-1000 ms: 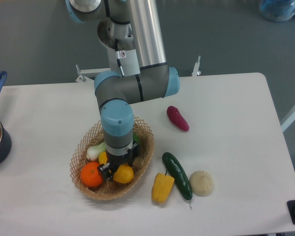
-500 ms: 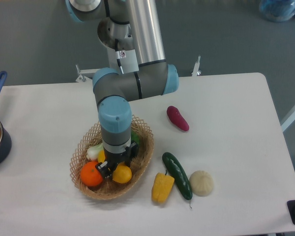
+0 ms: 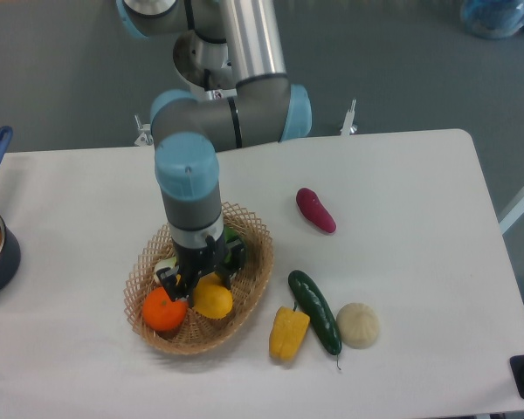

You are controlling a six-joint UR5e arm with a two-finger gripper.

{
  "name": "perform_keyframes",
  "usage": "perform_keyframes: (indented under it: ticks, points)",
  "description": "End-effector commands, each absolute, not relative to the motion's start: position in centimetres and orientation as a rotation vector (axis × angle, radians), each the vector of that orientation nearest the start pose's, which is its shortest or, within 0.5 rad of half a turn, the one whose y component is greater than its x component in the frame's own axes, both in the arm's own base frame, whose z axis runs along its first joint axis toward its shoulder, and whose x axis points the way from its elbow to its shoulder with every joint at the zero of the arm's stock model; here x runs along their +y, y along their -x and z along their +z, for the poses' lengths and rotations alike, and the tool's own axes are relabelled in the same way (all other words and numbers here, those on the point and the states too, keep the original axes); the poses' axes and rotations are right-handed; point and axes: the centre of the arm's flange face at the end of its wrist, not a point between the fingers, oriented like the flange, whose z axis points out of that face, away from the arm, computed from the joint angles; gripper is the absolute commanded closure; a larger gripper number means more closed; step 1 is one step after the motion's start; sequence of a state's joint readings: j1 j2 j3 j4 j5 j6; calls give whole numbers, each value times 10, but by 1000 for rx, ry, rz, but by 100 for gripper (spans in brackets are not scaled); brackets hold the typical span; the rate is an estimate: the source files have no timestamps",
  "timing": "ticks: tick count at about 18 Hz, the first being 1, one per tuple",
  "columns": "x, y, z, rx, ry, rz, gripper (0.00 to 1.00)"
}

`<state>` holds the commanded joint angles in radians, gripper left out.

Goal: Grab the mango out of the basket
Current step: 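Lift the held mango out of the basket and carry it away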

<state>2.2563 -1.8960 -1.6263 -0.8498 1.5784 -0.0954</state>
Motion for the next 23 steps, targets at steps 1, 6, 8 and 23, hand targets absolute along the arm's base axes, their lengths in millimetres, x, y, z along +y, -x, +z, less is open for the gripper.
perform_keyframes:
  ticks: [1,6,8,23]
  points:
    - [564,308,378,-1042,2575,180,63]
    - [537,370,426,-732,2601,338,63]
    - [522,393,429,-585,2638,370,63]
    - [411,523,453,-303,2527,335,63]
